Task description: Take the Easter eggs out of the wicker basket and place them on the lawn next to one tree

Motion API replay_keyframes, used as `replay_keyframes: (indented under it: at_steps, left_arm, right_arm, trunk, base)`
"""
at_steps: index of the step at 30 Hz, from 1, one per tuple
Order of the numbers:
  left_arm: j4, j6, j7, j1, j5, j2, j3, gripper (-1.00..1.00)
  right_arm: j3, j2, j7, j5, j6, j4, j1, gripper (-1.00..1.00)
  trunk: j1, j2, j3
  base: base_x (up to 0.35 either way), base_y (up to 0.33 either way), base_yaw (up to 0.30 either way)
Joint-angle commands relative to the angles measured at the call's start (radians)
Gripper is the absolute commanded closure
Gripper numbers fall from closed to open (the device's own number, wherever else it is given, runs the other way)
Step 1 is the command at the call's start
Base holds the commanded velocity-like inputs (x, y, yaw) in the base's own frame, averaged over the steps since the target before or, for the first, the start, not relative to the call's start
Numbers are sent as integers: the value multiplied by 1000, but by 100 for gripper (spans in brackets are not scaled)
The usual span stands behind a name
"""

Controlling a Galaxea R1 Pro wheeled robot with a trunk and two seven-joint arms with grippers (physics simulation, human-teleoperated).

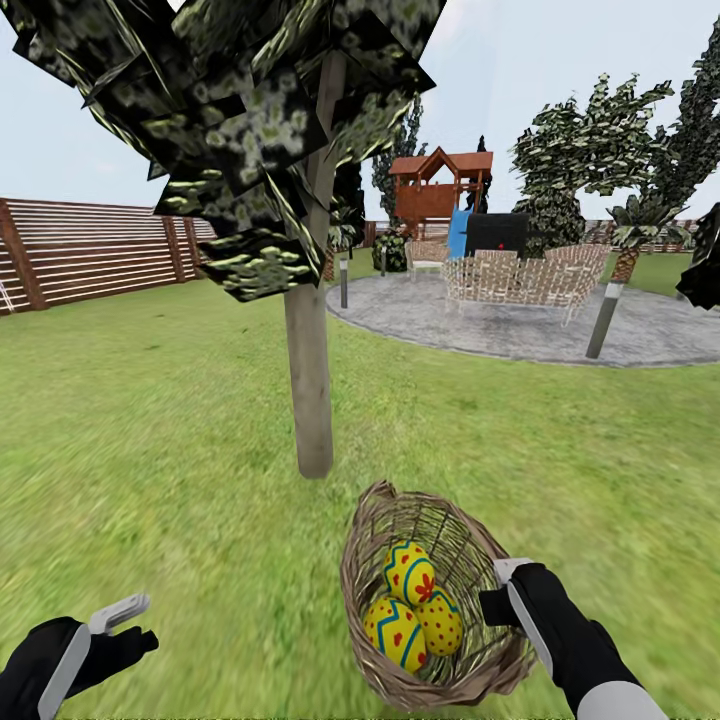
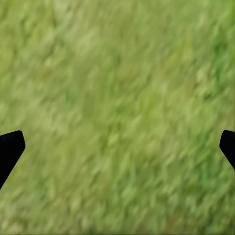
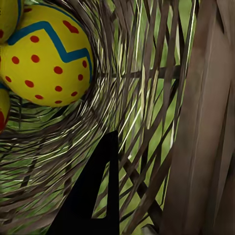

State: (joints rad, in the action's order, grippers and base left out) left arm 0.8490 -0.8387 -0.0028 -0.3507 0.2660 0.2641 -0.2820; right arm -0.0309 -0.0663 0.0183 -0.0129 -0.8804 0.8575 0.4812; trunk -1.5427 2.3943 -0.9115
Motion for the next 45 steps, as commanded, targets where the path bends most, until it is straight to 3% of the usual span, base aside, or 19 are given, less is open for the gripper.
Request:
replay_keyframes:
  at_steps: [1, 16, 40, 42, 43, 45]
  left_arm:
    - [2, -5, 0, -1, 2, 0, -2, -100]
    - [1, -4, 1, -1, 2, -13, -2, -100]
    - [2, -4, 1, -1, 2, -14, -1, -100]
    - [2, -4, 1, -1, 2, -14, -1, -100]
    - [2, -4, 1, -1, 2, -14, -1, -100]
    - [2, -3, 1, -1, 2, -14, -2, -100]
  right_arm:
    - [-3, -1, 4, 7, -5, 2, 1, 100]
    - [-4, 0, 4, 7, -5, 2, 2, 100]
    - [-4, 0, 4, 7, -5, 0, 1, 100]
    - [-4, 0, 4, 7, -5, 0, 1, 100]
    - [-4, 0, 3, 7, -5, 0, 1, -100]
    - [-4, -1, 3, 7, -4, 0, 1, -100]
  trunk:
    - [0, 1, -1]
    - [-57, 106, -48]
    - [-68, 111, -141]
    - [-68, 111, -141]
    - [-68, 111, -141]
    - [-68, 111, -141]
  base:
    - [0, 0, 0]
    - [0, 0, 0]
    - [0, 0, 0]
    - [0, 0, 0]
    - [0, 0, 0]
    - [0, 0, 0]
